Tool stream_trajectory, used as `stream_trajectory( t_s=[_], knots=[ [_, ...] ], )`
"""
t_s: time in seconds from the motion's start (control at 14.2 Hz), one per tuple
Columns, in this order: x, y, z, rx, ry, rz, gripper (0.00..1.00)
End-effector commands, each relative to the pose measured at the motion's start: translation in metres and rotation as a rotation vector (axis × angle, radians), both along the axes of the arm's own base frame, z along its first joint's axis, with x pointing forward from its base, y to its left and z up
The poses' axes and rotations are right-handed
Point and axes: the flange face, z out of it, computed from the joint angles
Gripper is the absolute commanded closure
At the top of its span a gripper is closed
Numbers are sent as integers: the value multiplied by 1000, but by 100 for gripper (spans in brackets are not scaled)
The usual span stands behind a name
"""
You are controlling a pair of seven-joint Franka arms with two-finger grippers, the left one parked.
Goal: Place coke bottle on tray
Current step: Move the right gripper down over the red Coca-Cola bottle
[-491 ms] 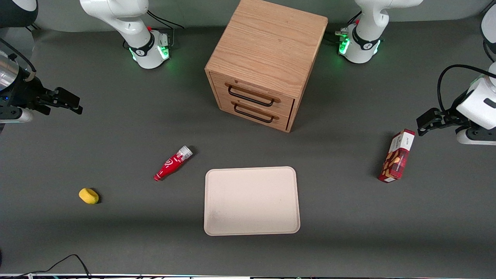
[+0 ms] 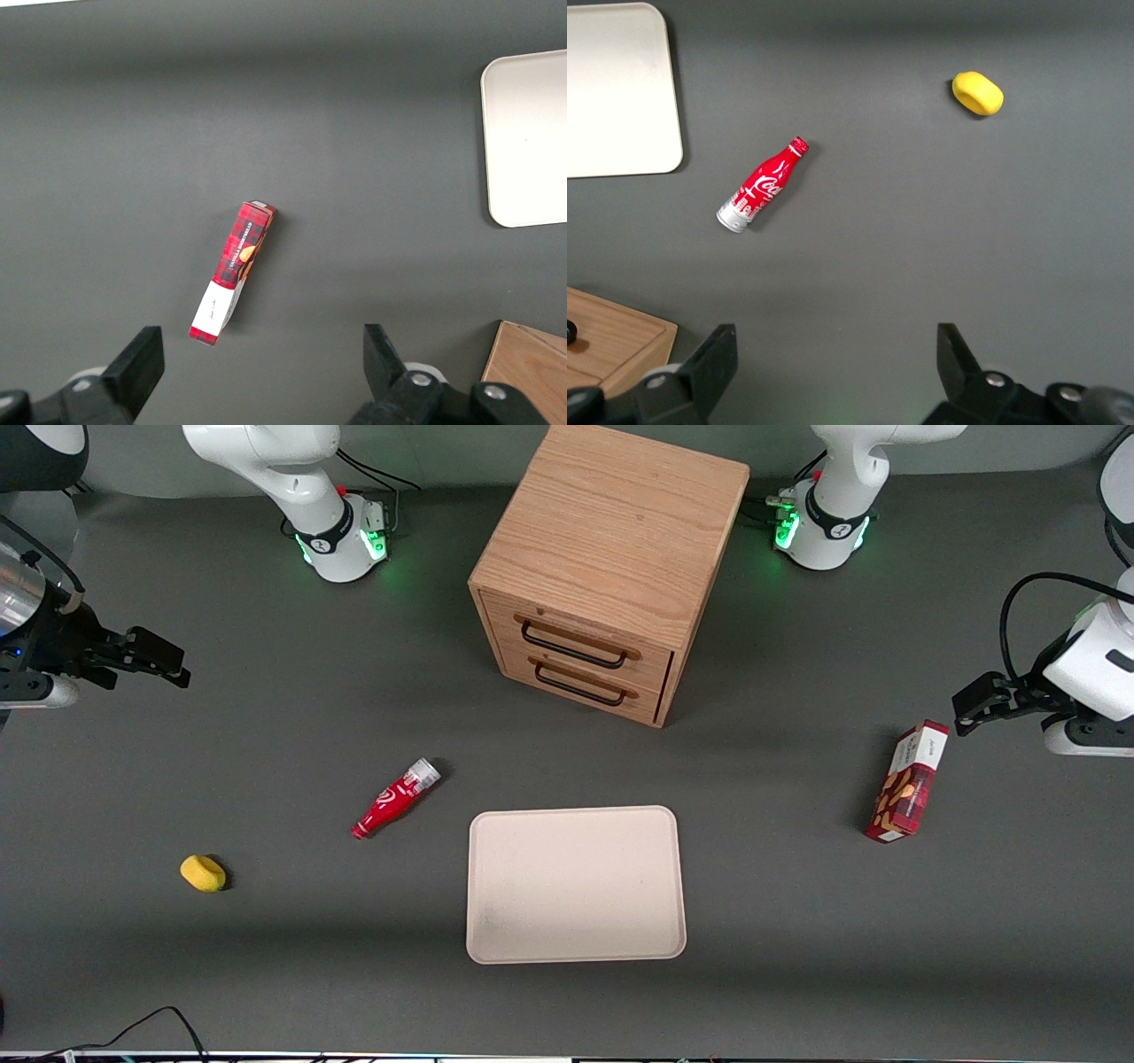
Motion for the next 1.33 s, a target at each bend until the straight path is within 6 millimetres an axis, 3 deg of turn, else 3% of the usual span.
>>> stream_trajectory(
  t_s=[0.0, 0.35, 0.84, 1.05, 1.26],
  knots=[
    [30, 17, -24, 25, 9, -70, 0],
    [62, 78, -98, 70, 46, -397, 0],
    [54, 147, -257, 34, 99, -729, 0],
    [37, 144, -321, 56, 65, -804, 0],
    [36, 142, -356, 43, 96, -816, 0]
  ],
)
